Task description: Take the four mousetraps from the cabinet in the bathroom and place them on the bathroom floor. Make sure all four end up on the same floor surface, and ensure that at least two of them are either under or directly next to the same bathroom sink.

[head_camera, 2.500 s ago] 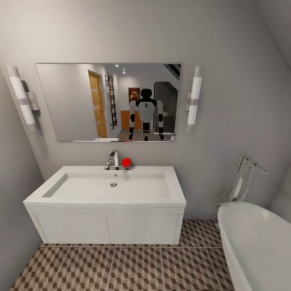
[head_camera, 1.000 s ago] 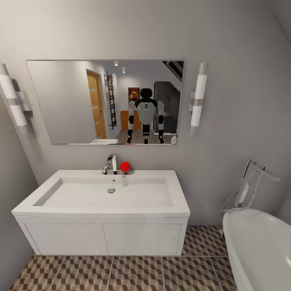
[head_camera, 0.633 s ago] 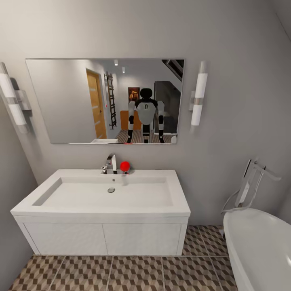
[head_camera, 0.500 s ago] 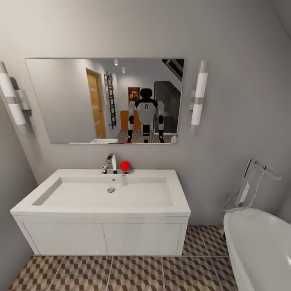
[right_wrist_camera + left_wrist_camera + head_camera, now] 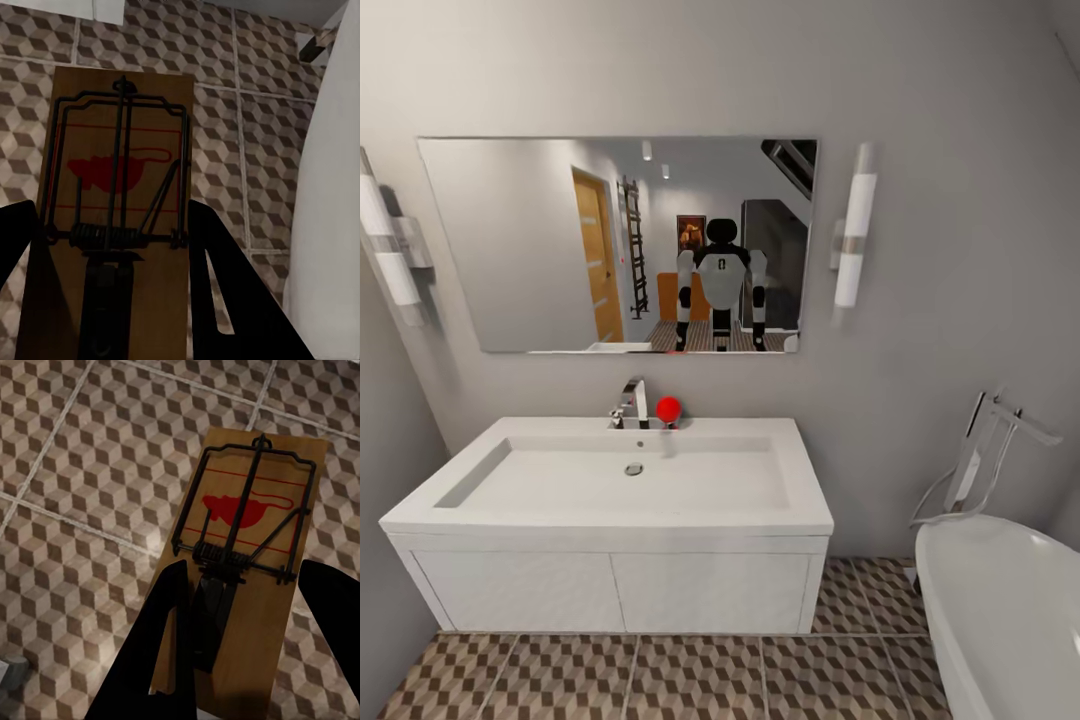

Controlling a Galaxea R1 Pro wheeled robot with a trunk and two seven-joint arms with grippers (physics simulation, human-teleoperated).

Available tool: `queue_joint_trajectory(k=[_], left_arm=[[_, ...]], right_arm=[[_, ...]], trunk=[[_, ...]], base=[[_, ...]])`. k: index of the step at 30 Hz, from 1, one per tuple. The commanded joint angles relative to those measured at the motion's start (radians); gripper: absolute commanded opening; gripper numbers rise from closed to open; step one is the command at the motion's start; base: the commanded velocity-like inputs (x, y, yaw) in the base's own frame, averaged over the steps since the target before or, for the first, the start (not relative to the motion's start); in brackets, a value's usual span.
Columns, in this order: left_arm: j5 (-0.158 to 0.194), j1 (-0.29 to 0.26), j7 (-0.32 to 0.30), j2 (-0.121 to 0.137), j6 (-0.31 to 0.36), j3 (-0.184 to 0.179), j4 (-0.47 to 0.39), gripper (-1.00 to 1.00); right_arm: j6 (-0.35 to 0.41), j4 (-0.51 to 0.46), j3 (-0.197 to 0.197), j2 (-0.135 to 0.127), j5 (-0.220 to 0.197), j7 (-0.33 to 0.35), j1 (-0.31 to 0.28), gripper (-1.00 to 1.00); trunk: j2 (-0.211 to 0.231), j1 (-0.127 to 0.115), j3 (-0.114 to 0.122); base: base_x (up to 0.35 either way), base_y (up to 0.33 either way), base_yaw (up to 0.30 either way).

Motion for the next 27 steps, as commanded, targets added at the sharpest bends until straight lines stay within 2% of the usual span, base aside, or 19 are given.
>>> queue_joint_trajectory(k=[1, 8, 27], left_arm=[[0.002, -0.001, 0.001, -0.001, -0.003, -0.008, 0.003, -1.0], [0.002, -0.001, 0.001, -0.002, -0.008, -0.008, 0.003, -1.0], [0.002, -0.001, 0.001, -0.002, -0.011, -0.008, 0.003, -1.0]], right_arm=[[-0.005, 0.004, 0.008, 0.0, -0.003, -0.003, -0.002, -1.0], [-0.005, 0.004, 0.008, 0.0, -0.003, -0.003, -0.002, -1.0], [-0.005, 0.004, 0.008, 0.0, -0.003, -0.003, -0.002, -1.0]], trunk=[[-0.009, 0.004, -0.005], [-0.058, 0.031, -0.027], [-0.191, 0.104, -0.086]], base=[[0.202, 0.0, 0.0], [0.174, 0.0, 0.0], [0.006, 0.0, 0.0]])
